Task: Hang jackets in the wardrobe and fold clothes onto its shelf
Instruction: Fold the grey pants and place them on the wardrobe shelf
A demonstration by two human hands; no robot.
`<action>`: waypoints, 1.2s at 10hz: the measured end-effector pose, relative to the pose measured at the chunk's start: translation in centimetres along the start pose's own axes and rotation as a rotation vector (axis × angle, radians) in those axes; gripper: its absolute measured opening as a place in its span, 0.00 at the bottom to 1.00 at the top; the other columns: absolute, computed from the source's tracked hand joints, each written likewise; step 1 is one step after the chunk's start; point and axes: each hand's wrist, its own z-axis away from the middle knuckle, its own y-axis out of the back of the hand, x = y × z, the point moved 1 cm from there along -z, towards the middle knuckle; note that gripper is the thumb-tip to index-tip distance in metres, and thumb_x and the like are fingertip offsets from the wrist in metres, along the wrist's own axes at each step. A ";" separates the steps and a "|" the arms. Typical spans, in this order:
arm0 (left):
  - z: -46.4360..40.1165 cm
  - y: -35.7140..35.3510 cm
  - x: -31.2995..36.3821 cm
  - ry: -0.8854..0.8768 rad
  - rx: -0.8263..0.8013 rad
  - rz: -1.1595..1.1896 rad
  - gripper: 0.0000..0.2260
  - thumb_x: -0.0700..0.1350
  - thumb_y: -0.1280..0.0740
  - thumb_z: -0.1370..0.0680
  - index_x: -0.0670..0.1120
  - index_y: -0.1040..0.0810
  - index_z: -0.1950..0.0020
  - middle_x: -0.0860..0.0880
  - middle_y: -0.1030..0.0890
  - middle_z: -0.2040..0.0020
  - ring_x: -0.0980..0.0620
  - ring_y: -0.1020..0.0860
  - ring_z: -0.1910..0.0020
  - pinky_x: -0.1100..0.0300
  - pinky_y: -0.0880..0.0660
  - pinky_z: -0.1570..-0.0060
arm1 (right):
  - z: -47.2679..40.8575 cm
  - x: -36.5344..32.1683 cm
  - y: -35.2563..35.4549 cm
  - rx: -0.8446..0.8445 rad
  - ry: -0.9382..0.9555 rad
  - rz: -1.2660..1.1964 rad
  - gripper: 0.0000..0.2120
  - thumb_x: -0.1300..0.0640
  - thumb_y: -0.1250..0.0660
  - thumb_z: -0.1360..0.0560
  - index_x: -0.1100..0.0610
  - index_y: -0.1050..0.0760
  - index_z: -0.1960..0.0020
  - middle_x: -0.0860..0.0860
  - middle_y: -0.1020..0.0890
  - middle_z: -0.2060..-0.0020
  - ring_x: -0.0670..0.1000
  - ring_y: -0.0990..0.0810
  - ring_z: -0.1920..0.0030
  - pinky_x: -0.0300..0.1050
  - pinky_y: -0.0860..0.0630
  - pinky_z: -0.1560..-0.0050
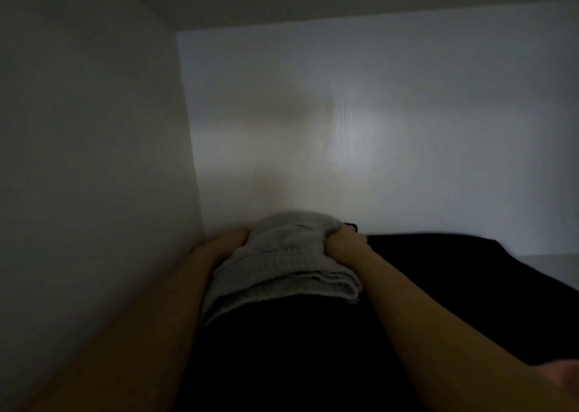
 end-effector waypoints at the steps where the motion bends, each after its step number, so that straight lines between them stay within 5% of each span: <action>1: 1.7 0.8 0.9 0.015 -0.029 0.001 0.21 0.52 0.46 0.16 0.42 0.33 0.26 0.41 0.33 0.26 0.44 0.33 0.29 0.56 0.36 0.33 | -0.3 0.0 0.0 -0.024 0.030 0.050 0.23 0.53 0.44 0.19 0.60 0.37 0.27 0.60 0.34 0.30 0.61 0.35 0.31 0.55 0.36 0.33; 3: 4.7 2.5 3.2 0.054 -0.081 0.137 0.19 0.48 0.48 0.15 0.45 0.37 0.26 0.42 0.38 0.24 0.44 0.36 0.28 0.53 0.39 0.30 | -0.4 0.0 0.1 -0.070 0.032 0.080 0.24 0.52 0.44 0.19 0.60 0.39 0.26 0.60 0.37 0.28 0.62 0.37 0.30 0.57 0.36 0.33; 5: 6.4 3.6 4.7 0.044 -0.079 -0.008 0.20 0.46 0.45 0.16 0.42 0.36 0.25 0.43 0.37 0.24 0.45 0.36 0.27 0.56 0.38 0.33 | 2.1 -0.4 1.4 -0.017 0.017 -0.158 0.22 0.57 0.44 0.19 0.65 0.37 0.27 0.61 0.33 0.29 0.61 0.34 0.30 0.52 0.37 0.29; 7: 8.8 9.3 10.0 0.075 0.248 0.099 0.22 0.51 0.47 0.19 0.40 0.32 0.30 0.38 0.30 0.31 0.39 0.30 0.35 0.47 0.32 0.35 | 9.4 1.5 9.3 0.206 0.109 -0.229 0.33 0.51 0.36 0.22 0.64 0.44 0.25 0.61 0.32 0.30 0.60 0.28 0.35 0.41 0.32 0.47; 8: 12.4 10.5 15.9 -0.132 0.467 -0.007 0.21 0.51 0.46 0.18 0.40 0.32 0.30 0.37 0.28 0.34 0.38 0.28 0.38 0.48 0.31 0.38 | 15.1 4.3 13.6 0.339 0.190 -0.098 0.29 0.51 0.37 0.21 0.61 0.42 0.26 0.61 0.31 0.32 0.59 0.28 0.36 0.44 0.31 0.46; 9: 17.5 9.3 22.7 -0.381 0.552 -0.115 0.21 0.51 0.46 0.17 0.41 0.33 0.28 0.40 0.30 0.31 0.42 0.30 0.35 0.49 0.38 0.32 | 21.6 8.9 17.1 0.442 0.184 0.001 0.30 0.51 0.37 0.21 0.57 0.45 0.23 0.57 0.37 0.26 0.58 0.35 0.29 0.51 0.35 0.31; 12: 35.9 4.3 39.9 -0.743 0.519 -0.061 0.24 0.53 0.46 0.18 0.44 0.40 0.25 0.47 0.35 0.26 0.46 0.38 0.28 0.47 0.50 0.25 | 44.5 24.5 22.8 0.628 -0.043 0.137 0.30 0.54 0.36 0.23 0.60 0.42 0.24 0.58 0.36 0.27 0.59 0.36 0.28 0.48 0.37 0.31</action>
